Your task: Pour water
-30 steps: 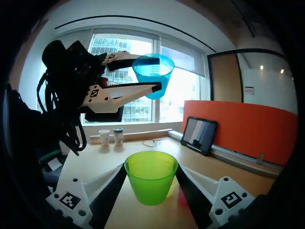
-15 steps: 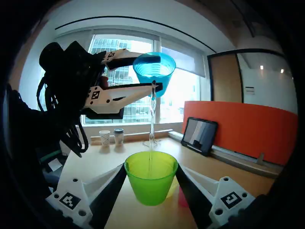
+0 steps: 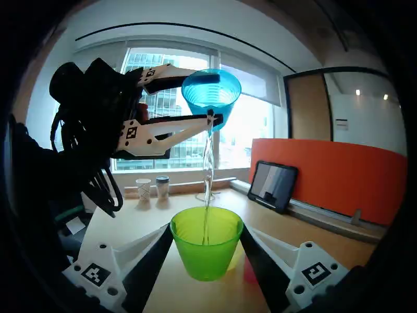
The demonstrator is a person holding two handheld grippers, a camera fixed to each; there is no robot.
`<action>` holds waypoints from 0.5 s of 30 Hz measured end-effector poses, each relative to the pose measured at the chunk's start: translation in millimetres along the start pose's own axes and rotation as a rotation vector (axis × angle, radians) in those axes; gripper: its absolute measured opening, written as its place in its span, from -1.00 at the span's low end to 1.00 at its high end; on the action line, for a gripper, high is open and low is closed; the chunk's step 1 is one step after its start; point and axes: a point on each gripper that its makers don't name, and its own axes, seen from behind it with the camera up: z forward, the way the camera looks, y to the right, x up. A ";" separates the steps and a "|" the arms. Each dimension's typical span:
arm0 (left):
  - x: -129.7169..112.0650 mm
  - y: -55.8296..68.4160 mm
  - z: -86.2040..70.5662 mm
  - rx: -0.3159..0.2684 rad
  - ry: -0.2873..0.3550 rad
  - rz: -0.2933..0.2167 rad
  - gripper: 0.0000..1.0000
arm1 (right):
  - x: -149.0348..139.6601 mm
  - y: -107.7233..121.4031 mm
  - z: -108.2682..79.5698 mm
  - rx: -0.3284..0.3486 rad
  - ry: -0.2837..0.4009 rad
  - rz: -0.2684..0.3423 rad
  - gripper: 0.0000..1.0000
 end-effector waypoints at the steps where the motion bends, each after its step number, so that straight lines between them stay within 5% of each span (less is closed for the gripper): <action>1: 0.5 0.2 -0.2 0.000 0.002 0.005 0.71 | 0.1 0.0 0.0 0.000 0.000 0.000 0.84; 15: 4.0 -2.6 -2.0 0.012 0.010 0.067 0.71 | 0.9 0.1 -1.4 -0.002 0.000 -0.004 0.83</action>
